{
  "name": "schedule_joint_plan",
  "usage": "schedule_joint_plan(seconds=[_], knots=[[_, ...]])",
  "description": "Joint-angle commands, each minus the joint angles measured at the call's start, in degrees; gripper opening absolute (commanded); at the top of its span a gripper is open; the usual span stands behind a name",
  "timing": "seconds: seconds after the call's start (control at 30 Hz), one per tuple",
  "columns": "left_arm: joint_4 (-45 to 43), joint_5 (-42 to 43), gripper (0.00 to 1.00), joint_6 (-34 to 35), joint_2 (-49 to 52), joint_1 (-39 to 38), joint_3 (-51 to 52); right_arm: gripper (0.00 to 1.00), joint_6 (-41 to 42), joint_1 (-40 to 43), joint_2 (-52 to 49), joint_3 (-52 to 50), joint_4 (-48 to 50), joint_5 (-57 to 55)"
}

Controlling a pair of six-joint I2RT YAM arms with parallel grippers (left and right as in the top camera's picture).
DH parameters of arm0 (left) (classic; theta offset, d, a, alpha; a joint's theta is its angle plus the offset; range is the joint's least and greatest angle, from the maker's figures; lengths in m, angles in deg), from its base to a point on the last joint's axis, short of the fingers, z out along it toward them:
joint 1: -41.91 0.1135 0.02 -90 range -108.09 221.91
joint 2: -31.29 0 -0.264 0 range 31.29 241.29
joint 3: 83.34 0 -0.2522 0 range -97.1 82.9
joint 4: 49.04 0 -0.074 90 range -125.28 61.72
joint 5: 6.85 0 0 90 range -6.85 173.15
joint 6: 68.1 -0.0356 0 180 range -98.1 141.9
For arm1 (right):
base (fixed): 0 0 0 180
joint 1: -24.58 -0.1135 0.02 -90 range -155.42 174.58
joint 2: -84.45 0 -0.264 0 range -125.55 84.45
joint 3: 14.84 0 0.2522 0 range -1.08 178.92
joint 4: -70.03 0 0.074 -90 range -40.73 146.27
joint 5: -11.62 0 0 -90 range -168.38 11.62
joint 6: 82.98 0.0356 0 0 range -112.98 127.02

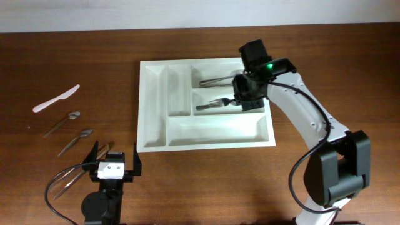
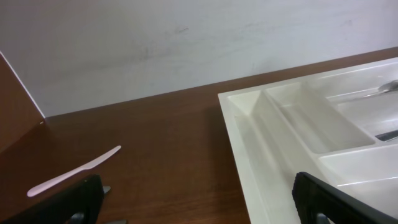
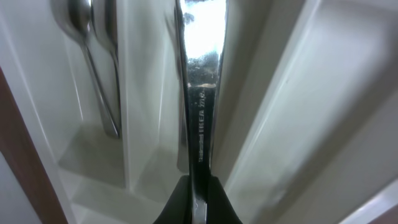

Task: Pack container

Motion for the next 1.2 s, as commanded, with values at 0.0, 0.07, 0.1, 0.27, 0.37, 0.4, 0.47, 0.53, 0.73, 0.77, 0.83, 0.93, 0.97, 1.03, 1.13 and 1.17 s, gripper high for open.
schedule_joint_plan(seconds=[0.0, 0.07, 0.1, 0.27, 0.37, 0.4, 0.47, 0.53, 0.73, 0.77, 0.83, 0.93, 0.97, 1.03, 1.13, 1.17], knots=[[0.1, -0.2, 0.99, -0.7, -0.5, -0.2, 0.3, 0.04, 3.3, -2.0, -2.1, 0.5, 1.8, 1.2], [0.1, -0.2, 0.99, -0.7, -0.5, -0.2, 0.3, 0.04, 4.7, -2.5, -3.0, 0.5, 2.4, 1.7], [0.1, -0.2, 0.99, -0.7, -0.5, -0.2, 0.3, 0.04, 5.4, -2.6, -3.2, 0.5, 2.6, 2.3], [0.1, -0.2, 0.99, -0.7, -0.5, -0.2, 0.3, 0.04, 5.4, -2.9, -4.5, 0.5, 3.3, 2.9], [0.1, -0.2, 0.99, -0.7, -0.5, -0.2, 0.3, 0.05, 5.4, -2.8, -4.8, 0.5, 3.6, 2.7], [0.1, -0.2, 0.99, -0.7, -0.5, -0.2, 0.3, 0.08, 5.4, -2.8, -4.8, 0.5, 3.7, 2.3], [0.1, -0.2, 0.99, -0.7, -0.5, -0.2, 0.3, 0.12, 5.2, -2.8, -4.8, 0.5, 3.8, 1.6], [0.1, -0.2, 0.99, -0.7, -0.5, -0.2, 0.3, 0.17, 5.1, -2.7, -4.8, 0.5, 3.9, 0.9], [0.1, -0.2, 0.99, -0.7, -0.5, -0.2, 0.3, 0.28, 3.5, -1.7, -4.8, 0.5, 4.3, 0.9], [0.1, -0.2, 0.99, -0.7, -0.5, -0.2, 0.3, 0.28, 2.1, -1.5, -4.8, 0.5, 4.7, 0.9], [0.1, -0.2, 0.99, -0.7, -0.5, -0.2, 0.3, 0.3, -1.9, -0.7, -4.8, 0.8, 5.9, 1.0], [0.1, -0.2, 0.99, -0.7, -0.5, -0.2, 0.3, 0.33, -10.4, 1.2, -4.6, 2.9, 6.6, 1.0], [0.1, -0.2, 0.99, -0.7, -0.5, -0.2, 0.3, 0.33, -13.7, 1.9, -4.5, 4.0, 6.5, 0.9], [0.1, -0.2, 0.99, -0.7, -0.5, -0.2, 0.3, 0.37, -23.0, 3.7, -4.3, 7.1, 6.5, 0.8], [0.1, -0.2, 0.99, -0.7, -0.5, -0.2, 0.3, 0.66, -40.7, 7.2, -4.0, 13.7, 5.0, 0.9], [0.1, -0.2, 0.99, -0.7, -0.5, -0.2, 0.3, 0.79, -46.8, 8.7, -4.0, 16.6, 2.9, 0.7]])
